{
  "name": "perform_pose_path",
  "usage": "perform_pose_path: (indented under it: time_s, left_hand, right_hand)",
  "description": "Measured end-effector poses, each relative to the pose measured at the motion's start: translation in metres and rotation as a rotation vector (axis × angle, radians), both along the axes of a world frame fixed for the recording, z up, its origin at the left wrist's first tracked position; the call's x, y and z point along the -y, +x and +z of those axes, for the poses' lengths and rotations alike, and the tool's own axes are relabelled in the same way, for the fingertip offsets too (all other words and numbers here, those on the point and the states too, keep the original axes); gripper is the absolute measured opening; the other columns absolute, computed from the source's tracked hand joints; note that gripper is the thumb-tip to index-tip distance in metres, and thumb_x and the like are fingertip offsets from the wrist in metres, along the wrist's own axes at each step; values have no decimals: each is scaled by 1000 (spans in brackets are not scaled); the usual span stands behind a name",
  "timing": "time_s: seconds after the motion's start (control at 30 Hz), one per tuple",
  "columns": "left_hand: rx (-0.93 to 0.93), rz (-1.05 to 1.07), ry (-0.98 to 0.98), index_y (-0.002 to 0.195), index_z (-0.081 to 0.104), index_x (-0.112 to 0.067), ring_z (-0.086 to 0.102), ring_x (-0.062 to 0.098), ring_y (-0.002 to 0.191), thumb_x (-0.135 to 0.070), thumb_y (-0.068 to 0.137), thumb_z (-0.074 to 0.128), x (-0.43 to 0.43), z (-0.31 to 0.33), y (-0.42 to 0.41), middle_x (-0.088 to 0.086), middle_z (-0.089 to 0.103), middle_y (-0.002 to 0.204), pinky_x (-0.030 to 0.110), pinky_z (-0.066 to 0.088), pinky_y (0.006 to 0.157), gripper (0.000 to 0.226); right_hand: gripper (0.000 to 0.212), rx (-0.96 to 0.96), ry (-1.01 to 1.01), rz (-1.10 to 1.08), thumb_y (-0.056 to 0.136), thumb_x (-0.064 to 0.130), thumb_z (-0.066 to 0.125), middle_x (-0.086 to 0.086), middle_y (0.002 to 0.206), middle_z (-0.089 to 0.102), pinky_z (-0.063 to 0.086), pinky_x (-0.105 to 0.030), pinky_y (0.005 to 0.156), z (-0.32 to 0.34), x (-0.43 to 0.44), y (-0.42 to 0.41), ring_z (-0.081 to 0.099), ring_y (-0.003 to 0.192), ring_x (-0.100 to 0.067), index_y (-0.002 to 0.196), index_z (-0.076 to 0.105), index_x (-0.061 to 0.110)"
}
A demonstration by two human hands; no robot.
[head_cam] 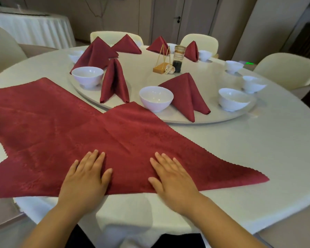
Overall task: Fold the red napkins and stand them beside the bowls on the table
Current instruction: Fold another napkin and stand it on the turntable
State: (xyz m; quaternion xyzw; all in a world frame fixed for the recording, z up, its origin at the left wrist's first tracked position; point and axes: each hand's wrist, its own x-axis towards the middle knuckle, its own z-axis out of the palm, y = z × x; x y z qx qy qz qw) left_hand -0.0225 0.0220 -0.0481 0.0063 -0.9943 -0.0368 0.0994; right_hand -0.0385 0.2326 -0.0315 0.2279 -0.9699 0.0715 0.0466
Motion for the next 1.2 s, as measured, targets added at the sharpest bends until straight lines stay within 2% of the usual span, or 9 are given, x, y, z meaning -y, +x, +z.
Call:
perform_pose_path:
  time_s: [0.1, 0.23, 0.37, 0.5, 0.57, 0.7, 0.87, 1.0, 1.2]
  left_hand:
    - [3, 1, -3, 99, 68, 4, 66, 39, 90, -35, 79, 36, -1, 0, -1, 23, 67, 101, 56, 49, 70, 55]
    - [29, 0, 6, 101, 68, 4, 65, 40, 91, -36, 79, 36, -1, 2, 0, 24, 67, 103, 57, 49, 71, 56]
    - [13, 27, 164, 121, 59, -2, 52, 35, 119, -46, 81, 31, -2, 4, 0, 18, 56, 127, 51, 37, 97, 65]
    - [-21, 57, 151, 128, 53, -3, 42, 33, 128, -41, 81, 36, -4, 4, 2, 17, 48, 135, 48, 27, 104, 63]
    - [-19, 48, 179, 133, 46, -6, 35, 29, 134, -40, 91, 41, -5, 7, 2, 14, 41, 141, 45, 21, 108, 54]
    - [27, 33, 178, 142, 32, -14, 20, 21, 141, -35, 97, 39, -7, 9, 1, 6, 27, 150, 38, 10, 112, 51]
    - [-292, -263, 264, 87, 70, -1, 55, 19, 102, -42, 88, 40, 0, 11, 11, 14, 68, 97, 35, 30, 101, 51]
    - [-196, -497, 329, 76, 74, -12, 55, 6, 87, -62, 89, 33, -3, 14, 34, 0, 70, 85, 6, 32, 88, 66]
    - [-338, -457, 251, 66, 75, -12, 52, 12, 90, -33, 71, 47, -5, 12, 26, 1, 72, 75, 19, 41, 68, 35]
  right_hand:
    - [127, 91, 33, -139, 41, 73, -42, 6, 155, 2, -12, -21, 107, 3, -58, -8, 0, 142, -9, 147, 11, 25]
    - [57, 55, -121, -444, 96, 47, 29, -8, 150, 27, 11, -26, 111, 7, -137, -23, 22, 139, -20, 141, 33, 12]
    - [39, -88, -392, -686, 95, 22, 49, -14, 136, 48, 27, -32, 104, 17, -191, -15, 40, 127, -31, 129, 49, 3]
    - [24, -307, -481, -374, 90, 34, 55, 43, 104, 54, 28, 6, 85, 30, -200, 16, 47, 110, 17, 103, 60, 54]
    - [21, -329, -302, -171, 90, 55, 40, 53, 107, 44, 26, 5, 91, 26, -200, 25, 36, 107, 31, 102, 56, 50]
    - [60, -302, -95, 39, 99, 43, 21, -2, 95, 72, 31, -6, 97, 5, -204, 26, 56, 101, -8, 91, 73, 13]
    - [37, -385, 84, 29, 78, 21, 40, 1, 67, 72, 49, -20, 41, 15, -193, 17, 67, 54, -16, 69, 75, 12]
    - [35, -409, 91, -4, 72, 18, 40, -2, 56, 67, 43, -18, 34, 11, -194, 16, 61, 42, -18, 64, 73, 12]
    - [37, -436, 24, -67, 71, 17, 37, -4, 52, 65, 43, -23, 29, 4, -196, 14, 58, 38, -22, 64, 74, 12]
